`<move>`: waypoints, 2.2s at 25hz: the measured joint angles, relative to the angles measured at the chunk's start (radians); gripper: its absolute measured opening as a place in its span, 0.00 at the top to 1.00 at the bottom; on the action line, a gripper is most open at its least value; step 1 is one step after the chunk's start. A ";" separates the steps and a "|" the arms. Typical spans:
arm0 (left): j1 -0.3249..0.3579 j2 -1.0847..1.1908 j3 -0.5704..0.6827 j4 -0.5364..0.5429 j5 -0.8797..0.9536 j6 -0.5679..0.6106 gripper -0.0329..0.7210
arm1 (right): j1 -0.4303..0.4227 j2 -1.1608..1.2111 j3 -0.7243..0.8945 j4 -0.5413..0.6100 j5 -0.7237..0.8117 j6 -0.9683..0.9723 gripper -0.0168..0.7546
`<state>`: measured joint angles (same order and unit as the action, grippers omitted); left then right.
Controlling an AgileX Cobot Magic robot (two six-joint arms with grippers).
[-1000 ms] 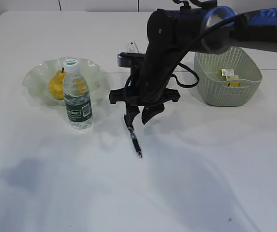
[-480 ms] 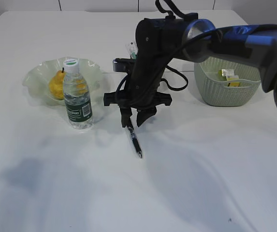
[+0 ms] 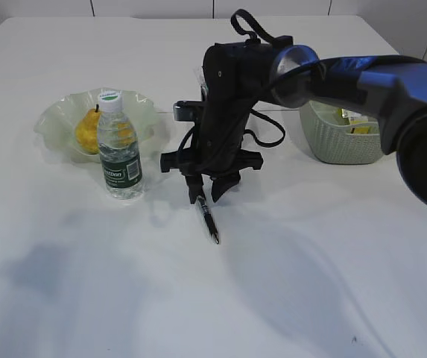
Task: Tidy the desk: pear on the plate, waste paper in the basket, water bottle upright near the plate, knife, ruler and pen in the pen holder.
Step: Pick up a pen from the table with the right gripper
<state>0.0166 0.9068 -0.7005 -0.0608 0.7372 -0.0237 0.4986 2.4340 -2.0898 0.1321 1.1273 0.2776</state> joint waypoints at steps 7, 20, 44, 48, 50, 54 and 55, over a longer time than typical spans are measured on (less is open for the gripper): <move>0.000 0.000 0.000 0.000 0.000 0.000 0.49 | 0.031 0.033 -0.029 -0.078 0.013 0.037 0.58; 0.000 0.000 0.000 0.000 0.000 0.000 0.49 | 0.046 0.048 -0.035 -0.137 0.013 0.085 0.58; 0.000 0.000 0.000 0.000 0.000 0.000 0.49 | 0.046 0.063 -0.040 -0.083 0.040 0.074 0.88; 0.000 0.000 0.000 0.000 0.000 0.000 0.49 | 0.046 0.063 -0.043 -0.081 0.071 0.021 0.88; 0.000 0.000 0.000 0.000 0.000 0.000 0.49 | 0.046 0.058 -0.043 -0.081 0.079 0.007 0.88; 0.000 0.000 0.000 0.000 0.000 0.000 0.49 | 0.042 0.018 -0.041 -0.087 0.091 -0.007 0.88; 0.000 0.000 0.000 -0.002 0.000 0.000 0.49 | 0.038 0.004 -0.041 -0.087 0.091 -0.009 0.88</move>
<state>0.0166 0.9068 -0.7005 -0.0627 0.7372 -0.0237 0.5364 2.4385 -2.1304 0.0454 1.2182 0.2685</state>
